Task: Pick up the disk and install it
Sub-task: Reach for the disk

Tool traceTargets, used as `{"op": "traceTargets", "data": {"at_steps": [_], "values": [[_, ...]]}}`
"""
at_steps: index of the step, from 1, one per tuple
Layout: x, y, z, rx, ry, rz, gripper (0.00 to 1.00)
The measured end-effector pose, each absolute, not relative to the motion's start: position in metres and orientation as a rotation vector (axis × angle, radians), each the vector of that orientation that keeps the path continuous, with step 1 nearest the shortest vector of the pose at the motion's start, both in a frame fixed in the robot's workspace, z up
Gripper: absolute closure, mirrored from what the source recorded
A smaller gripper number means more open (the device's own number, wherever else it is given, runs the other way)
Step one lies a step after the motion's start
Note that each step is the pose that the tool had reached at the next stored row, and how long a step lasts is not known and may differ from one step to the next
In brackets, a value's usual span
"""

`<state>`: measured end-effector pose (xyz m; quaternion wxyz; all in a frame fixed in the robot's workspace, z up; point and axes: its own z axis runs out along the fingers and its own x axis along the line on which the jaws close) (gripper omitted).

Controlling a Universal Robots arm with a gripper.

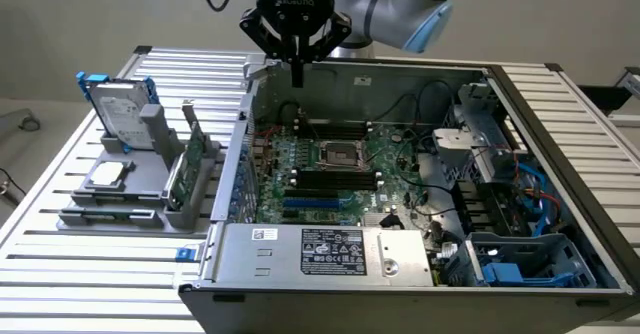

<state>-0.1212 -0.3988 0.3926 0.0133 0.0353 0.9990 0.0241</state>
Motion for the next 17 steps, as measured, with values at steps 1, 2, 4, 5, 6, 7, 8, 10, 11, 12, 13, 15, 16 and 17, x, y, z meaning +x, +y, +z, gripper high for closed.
{"op": "traceTargets", "data": {"at_steps": [1,2,4,5,6,7,8,10,11,12,13,15,16,17], "values": [[-0.121,-0.399,0.393,0.110,3.112,0.075,0.89],[-0.121,-0.399,0.393,0.110,3.112,0.075,0.89],[-0.128,-0.399,0.393,0.110,3.112,0.075,0.89],[-0.132,-0.399,0.393,0.110,3.112,0.075,0.89],[-0.137,-0.399,0.393,0.110,3.112,0.075,0.89],[-0.141,-0.398,0.393,0.110,3.112,0.076,0.89],[-0.145,-0.398,0.393,0.110,3.112,0.076,0.89],[-0.155,-0.397,0.393,0.110,3.112,0.076,0.89],[-0.159,-0.396,0.393,0.110,3.112,0.076,0.89],[-0.164,-0.395,0.393,0.110,3.112,0.076,0.89],[-0.169,-0.394,0.393,0.110,3.112,0.076,0.89],[-0.178,-0.392,0.393,0.110,3.113,0.077,0.89],[-0.182,-0.391,0.393,0.110,3.113,0.077,0.89],[-0.187,-0.390,0.393,0.110,3.113,0.077,0.89]]}}
